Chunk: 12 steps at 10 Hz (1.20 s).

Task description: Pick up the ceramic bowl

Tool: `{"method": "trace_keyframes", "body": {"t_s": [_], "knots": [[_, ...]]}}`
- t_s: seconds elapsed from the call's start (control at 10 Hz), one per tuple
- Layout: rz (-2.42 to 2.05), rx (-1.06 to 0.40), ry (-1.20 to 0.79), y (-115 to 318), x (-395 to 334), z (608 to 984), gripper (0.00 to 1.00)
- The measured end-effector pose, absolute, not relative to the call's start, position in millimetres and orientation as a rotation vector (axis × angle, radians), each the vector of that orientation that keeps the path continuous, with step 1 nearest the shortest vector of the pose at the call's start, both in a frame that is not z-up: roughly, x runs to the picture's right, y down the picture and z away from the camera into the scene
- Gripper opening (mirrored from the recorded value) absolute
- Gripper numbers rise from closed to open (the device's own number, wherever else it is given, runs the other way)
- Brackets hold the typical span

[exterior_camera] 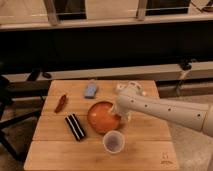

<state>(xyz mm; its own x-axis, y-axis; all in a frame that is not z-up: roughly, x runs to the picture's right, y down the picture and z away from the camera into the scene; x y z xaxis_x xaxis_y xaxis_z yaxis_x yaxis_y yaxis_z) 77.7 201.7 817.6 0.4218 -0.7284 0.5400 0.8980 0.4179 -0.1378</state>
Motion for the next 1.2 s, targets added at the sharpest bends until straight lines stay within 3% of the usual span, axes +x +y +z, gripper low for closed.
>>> {"method": "trace_keyframes", "body": {"t_s": [0.6,0.7,1.2], "knots": [[-1.085,-0.441,-0.439,205,75,819,0.07],[-1.088,-0.434,-0.434,197,78,812,0.02],[-1.106,-0.403,-0.427,169,86,790,0.02]]}}
